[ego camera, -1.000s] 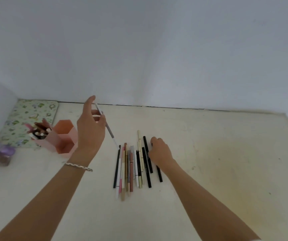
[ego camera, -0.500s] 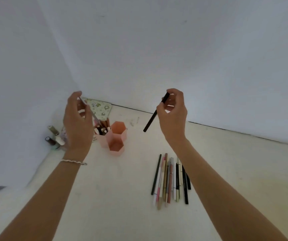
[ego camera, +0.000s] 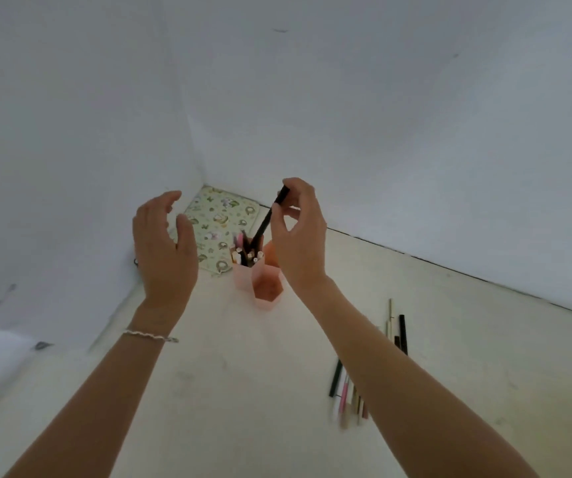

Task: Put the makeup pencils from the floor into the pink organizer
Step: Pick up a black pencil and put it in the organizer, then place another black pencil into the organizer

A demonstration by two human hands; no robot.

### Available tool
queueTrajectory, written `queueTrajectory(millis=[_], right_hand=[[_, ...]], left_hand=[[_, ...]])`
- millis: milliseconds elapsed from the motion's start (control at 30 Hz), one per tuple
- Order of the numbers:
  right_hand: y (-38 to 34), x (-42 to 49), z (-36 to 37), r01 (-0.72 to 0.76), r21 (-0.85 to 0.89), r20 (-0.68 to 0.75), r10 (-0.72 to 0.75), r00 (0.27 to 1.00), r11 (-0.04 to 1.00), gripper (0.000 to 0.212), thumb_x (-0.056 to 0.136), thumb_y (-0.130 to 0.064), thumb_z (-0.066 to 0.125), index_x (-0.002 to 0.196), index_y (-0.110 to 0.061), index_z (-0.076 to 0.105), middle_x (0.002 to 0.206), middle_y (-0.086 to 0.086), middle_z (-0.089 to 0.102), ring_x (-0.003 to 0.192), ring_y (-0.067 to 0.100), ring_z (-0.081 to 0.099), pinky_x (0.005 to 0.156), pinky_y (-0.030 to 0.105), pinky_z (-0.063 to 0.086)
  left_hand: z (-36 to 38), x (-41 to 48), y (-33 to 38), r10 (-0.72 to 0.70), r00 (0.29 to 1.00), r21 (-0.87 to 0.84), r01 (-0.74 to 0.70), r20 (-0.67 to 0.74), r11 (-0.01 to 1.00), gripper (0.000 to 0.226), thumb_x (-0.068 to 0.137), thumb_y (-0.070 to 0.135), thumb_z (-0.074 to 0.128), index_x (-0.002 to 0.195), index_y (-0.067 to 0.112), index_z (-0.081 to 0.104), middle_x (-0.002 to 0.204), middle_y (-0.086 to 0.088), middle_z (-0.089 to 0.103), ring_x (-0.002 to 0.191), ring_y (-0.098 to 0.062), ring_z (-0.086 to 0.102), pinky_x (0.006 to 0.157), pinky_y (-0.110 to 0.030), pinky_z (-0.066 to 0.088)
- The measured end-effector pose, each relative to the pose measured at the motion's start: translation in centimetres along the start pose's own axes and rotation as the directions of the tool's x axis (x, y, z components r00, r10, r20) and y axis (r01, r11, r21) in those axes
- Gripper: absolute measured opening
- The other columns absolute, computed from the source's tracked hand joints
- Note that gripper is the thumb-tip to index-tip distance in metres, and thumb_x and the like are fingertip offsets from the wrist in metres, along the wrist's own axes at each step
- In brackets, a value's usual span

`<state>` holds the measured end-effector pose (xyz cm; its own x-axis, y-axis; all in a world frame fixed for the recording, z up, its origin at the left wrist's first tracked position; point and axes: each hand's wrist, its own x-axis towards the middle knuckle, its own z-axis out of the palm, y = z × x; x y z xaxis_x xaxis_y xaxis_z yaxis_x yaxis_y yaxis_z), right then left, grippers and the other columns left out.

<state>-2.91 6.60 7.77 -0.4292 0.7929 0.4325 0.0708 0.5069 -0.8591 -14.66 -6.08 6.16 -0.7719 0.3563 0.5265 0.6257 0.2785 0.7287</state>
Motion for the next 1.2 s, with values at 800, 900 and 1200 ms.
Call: queueTrajectory(millis=[800, 900, 1200], right_hand=[[8.4, -3.7, -20.5, -0.345, -0.262, -0.316, 0.258, 0.913, 0.901, 0.039, 0.081, 0.006, 0.046, 0.094, -0.027, 0.061, 0.094, -0.017, 0.061, 0.075, -0.005, 0.054, 0.070, 0.005, 0.040], [9.8, -5.4, -22.6, -0.435, -0.272, -0.312, 0.349, 0.884, 0.859, 0.035, 0.083, 0.005, 0.046, 0.094, -0.023, 0.064, 0.093, -0.017, 0.062, 0.076, -0.003, 0.056, 0.071, 0.008, 0.041], [13.7, -8.1, -23.1, -0.568, -0.496, -0.102, 0.606, 0.789, 0.657, 0.027, 0.093, -0.006, 0.047, 0.115, -0.011, 0.061, 0.095, 0.001, 0.063, 0.086, 0.018, 0.061, 0.077, 0.027, 0.049]], left_hand=[[16.5, -18.1, 8.0, -0.466, 0.447, 0.436, 0.177, 0.763, 0.883, 0.016, 0.093, 0.027, 0.060, 0.102, 0.015, 0.063, 0.103, -0.004, 0.067, 0.094, -0.023, 0.064, 0.078, -0.030, 0.051], [17.2, -18.4, 8.4, -0.476, 0.471, 0.481, 0.119, 0.743, 0.869, 0.017, 0.091, 0.032, 0.065, 0.094, 0.015, 0.064, 0.092, -0.003, 0.068, 0.082, -0.022, 0.064, 0.070, -0.031, 0.051], [17.0, -15.4, 8.6, -0.334, 0.613, 0.308, 0.151, 0.716, 0.939, 0.009, 0.089, 0.018, 0.064, 0.095, 0.010, 0.064, 0.086, -0.001, 0.064, 0.075, -0.019, 0.058, 0.068, -0.029, 0.044]])
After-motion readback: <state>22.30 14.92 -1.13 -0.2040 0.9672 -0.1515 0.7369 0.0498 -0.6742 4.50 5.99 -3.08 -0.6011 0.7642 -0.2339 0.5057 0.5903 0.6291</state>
